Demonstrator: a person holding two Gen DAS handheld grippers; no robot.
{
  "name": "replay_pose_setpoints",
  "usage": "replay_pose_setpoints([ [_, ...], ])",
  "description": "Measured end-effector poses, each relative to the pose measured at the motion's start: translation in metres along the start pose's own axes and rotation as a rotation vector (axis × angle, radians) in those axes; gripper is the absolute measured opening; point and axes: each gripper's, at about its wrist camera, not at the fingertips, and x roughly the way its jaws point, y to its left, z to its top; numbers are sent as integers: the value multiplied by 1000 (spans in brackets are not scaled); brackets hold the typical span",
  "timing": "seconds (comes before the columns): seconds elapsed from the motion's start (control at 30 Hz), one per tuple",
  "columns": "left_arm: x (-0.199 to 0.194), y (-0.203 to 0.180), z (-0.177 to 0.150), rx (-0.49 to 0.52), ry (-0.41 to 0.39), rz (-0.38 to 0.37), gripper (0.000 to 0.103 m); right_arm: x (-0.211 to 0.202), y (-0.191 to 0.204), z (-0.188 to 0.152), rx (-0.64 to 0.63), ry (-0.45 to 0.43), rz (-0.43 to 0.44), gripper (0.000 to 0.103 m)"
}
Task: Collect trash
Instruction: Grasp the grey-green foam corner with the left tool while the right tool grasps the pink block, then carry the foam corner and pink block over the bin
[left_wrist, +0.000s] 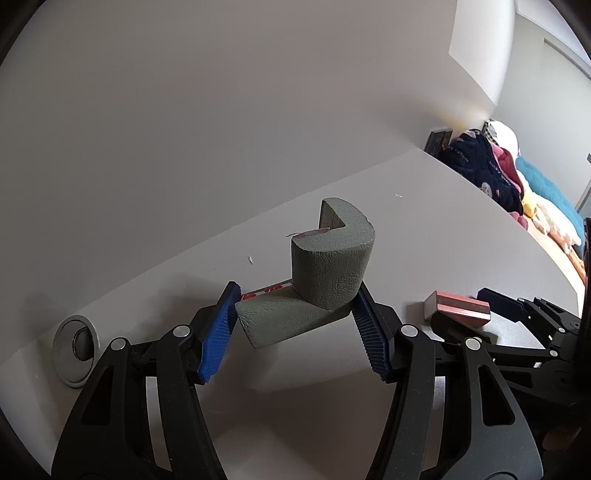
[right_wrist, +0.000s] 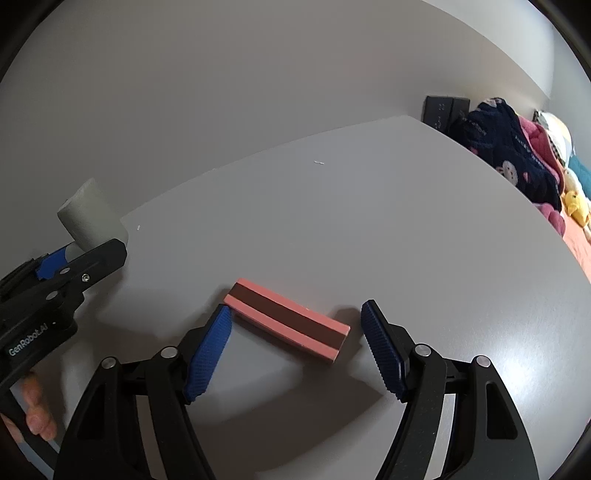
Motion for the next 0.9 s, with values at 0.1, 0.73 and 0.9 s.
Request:
replay_pose_setpoints([
  [0.1, 0, -2, 0, 5, 1, -5, 60, -1, 5, 0, -49, -7, -32, 20],
  [0.73, -15, -31, -12, 46, -6, -28, 60, -38, -20, -4, 19, -42, 44, 20],
  [0.9, -32, -43, -16, 58, -23, -41, 60, -58, -26, -11, 38, -58, 50, 20],
])
